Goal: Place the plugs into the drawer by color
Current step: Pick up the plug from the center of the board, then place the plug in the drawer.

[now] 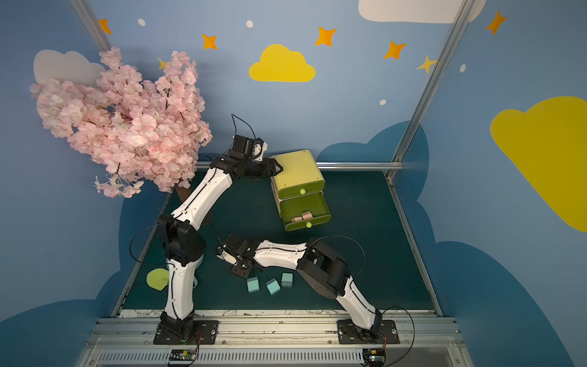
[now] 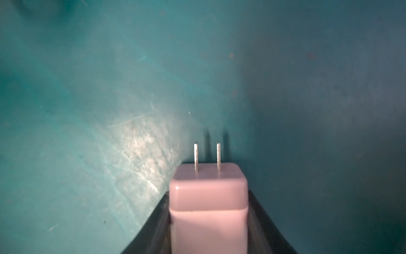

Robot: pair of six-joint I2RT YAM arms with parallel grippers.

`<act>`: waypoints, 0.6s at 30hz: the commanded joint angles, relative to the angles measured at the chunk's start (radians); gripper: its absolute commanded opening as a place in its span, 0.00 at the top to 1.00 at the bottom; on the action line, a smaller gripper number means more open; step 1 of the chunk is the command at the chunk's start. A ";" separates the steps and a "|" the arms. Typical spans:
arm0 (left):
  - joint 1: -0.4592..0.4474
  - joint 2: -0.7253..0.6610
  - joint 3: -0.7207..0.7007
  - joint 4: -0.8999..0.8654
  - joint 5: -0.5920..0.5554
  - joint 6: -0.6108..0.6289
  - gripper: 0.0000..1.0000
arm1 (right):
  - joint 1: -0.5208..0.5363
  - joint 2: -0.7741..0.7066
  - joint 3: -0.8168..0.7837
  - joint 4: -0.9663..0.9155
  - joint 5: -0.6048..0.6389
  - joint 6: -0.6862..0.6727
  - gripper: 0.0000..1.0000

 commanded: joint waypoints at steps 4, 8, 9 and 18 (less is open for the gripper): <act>0.003 -0.028 -0.003 0.007 -0.010 0.023 0.26 | -0.053 -0.273 -0.094 -0.038 0.059 0.114 0.61; 0.003 -0.027 0.000 0.010 -0.016 0.027 0.26 | -0.172 -0.476 -0.211 -0.047 0.069 0.204 0.63; 0.003 -0.024 0.003 0.011 -0.017 0.026 0.26 | -0.208 -0.515 -0.236 -0.048 0.081 0.225 0.63; -0.004 0.034 0.081 -0.012 -0.037 0.025 0.26 | -0.567 -0.670 -0.326 -0.064 0.110 0.255 0.61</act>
